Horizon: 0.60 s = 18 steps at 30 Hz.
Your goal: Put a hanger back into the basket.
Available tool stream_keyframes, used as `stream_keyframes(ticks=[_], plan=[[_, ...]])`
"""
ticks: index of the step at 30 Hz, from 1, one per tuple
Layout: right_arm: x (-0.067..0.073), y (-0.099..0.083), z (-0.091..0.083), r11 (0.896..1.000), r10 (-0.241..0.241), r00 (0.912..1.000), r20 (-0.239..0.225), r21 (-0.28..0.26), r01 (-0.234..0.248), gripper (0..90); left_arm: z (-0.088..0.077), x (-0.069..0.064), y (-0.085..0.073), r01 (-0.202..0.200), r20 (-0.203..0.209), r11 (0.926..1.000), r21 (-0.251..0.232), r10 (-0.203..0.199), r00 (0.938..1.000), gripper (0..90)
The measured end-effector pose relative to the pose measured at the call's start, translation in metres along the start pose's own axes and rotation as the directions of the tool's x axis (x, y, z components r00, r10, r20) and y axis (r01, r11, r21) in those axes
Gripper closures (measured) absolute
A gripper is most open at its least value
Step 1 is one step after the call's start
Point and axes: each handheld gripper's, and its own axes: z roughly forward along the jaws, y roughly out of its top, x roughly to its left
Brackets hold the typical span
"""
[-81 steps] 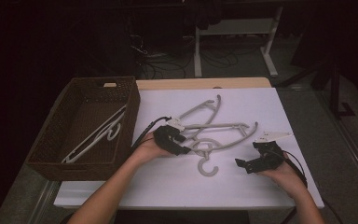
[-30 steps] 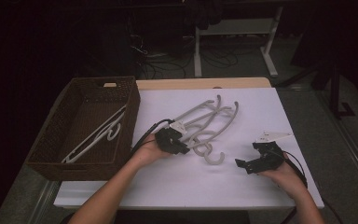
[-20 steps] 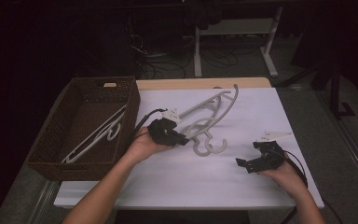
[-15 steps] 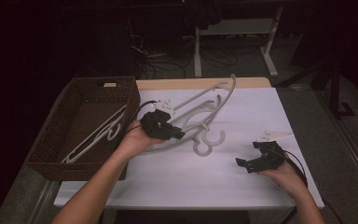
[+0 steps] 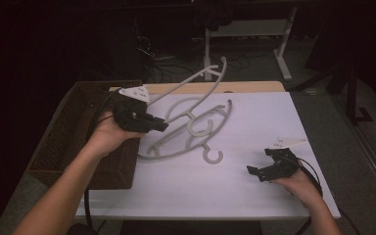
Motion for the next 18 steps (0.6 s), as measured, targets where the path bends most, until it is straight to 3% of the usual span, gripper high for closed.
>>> stream_keyframes(ticks=[7, 11, 18], plan=[[-0.001, 0.0, 0.0, 1.0, 0.005, 1.0, 0.006, 0.003, -0.005, 0.0, -0.047, 0.018, -0.028, 0.051, -0.048, 0.9978, -0.043, -0.053, 0.9975, 81.9], [-0.001, 0.0, 0.001, 1.0, 0.005, 1.0, 0.009, 0.003, -0.005, 0.0, -0.071, 0.028, -0.048, 0.085, -0.091, 0.9951, -0.05, -0.089, 0.9918, 81.9], [-0.001, 0.0, 0.002, 1.0, 0.008, 0.9999, 0.015, 0.007, -0.009, 0.0, -0.098, 0.043, -0.089, 0.143, -0.122, 0.9872, -0.07, -0.151, 0.981, 81.9]])
